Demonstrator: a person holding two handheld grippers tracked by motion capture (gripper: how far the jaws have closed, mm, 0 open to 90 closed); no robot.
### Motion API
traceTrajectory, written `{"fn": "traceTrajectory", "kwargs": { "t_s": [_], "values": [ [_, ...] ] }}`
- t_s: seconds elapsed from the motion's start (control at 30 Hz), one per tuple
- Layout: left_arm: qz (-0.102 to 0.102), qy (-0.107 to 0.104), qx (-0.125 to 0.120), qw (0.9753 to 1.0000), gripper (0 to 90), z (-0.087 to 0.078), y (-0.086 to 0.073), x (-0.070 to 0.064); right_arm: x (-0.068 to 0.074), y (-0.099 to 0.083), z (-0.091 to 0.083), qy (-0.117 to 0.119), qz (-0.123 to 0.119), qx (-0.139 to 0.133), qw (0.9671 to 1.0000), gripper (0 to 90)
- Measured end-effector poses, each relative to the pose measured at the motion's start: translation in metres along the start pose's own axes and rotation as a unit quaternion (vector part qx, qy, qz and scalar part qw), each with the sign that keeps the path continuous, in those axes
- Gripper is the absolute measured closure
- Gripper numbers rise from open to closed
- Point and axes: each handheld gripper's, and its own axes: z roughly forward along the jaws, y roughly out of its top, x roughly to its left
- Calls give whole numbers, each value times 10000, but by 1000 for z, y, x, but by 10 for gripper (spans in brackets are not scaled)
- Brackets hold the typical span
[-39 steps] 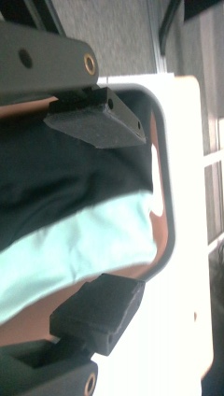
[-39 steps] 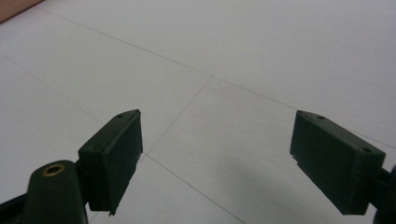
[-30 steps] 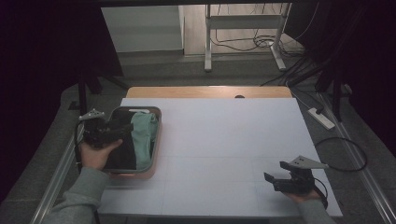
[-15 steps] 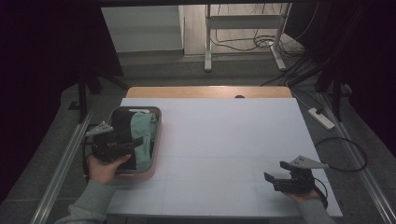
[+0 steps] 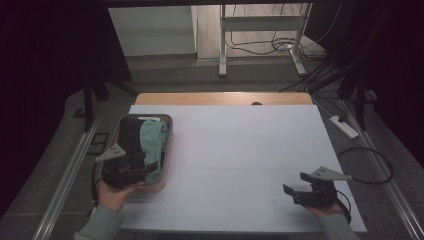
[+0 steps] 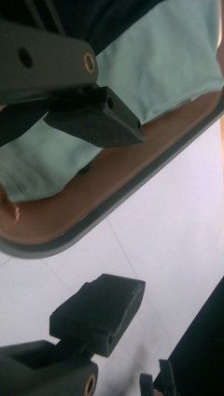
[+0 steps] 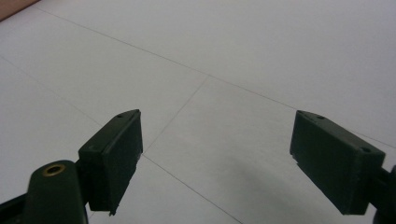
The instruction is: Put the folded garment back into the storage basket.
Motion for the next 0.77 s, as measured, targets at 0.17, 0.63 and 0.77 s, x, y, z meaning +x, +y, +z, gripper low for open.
{"fn": "traceTrajectory", "kwargs": {
  "t_s": [0.17,0.63,0.77],
  "values": [
    [33,-63,25,10000,257,1,-5,-5,0,0,0,-9,1,-13,10000,173],
    [92,-132,72,9998,256,3,-8,-11,-2,0,-3,-75,6,-96,9999,174],
    [72,-144,76,9998,256,3,-10,-11,-3,0,-3,-83,13,-128,9999,173]
  ]
}}
